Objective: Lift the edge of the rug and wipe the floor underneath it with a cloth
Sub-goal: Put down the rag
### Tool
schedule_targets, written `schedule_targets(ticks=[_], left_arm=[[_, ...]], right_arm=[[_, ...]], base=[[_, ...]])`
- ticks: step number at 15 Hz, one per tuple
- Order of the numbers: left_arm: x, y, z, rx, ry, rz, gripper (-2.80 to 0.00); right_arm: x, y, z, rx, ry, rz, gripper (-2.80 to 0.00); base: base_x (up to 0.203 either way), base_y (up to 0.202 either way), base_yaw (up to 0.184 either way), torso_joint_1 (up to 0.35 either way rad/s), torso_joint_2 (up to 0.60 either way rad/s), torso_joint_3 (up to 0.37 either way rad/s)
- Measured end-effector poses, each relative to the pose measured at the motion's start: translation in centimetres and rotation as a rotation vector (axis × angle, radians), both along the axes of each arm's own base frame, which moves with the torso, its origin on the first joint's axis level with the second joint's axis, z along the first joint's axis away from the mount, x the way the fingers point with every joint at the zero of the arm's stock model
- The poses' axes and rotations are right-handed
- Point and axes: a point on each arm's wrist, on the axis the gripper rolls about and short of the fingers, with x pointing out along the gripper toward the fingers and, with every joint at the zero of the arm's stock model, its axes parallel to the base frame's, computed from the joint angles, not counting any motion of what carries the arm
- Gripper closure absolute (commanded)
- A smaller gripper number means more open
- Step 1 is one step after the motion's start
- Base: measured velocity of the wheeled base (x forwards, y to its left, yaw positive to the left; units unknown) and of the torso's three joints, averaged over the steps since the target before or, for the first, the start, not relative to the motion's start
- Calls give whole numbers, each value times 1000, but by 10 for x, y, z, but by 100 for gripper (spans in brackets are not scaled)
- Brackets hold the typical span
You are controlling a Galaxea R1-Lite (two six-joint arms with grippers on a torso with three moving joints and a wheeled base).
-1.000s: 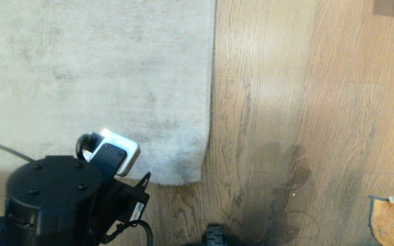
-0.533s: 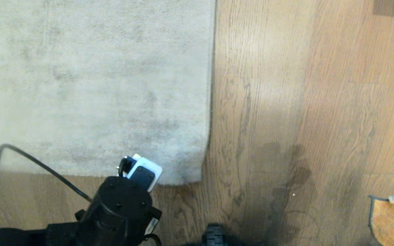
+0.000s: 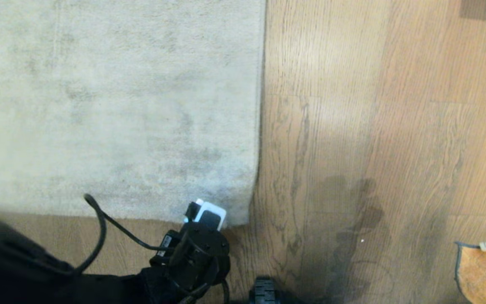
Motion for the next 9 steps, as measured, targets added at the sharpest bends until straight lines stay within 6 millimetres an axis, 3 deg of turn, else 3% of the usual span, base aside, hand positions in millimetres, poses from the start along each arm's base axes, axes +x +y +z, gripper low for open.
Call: schedule_targets(ticks=[4, 9], left_arm=[[40, -10, -29, -103, -130, 58, 0], [66, -14, -58, -161, -191, 103, 0]], right_arm=[[0, 0, 0, 0, 0, 0, 0], [0, 0, 0, 0, 0, 0, 0]], base=[[0, 0, 0, 0, 0, 0], [0, 0, 0, 0, 0, 0]])
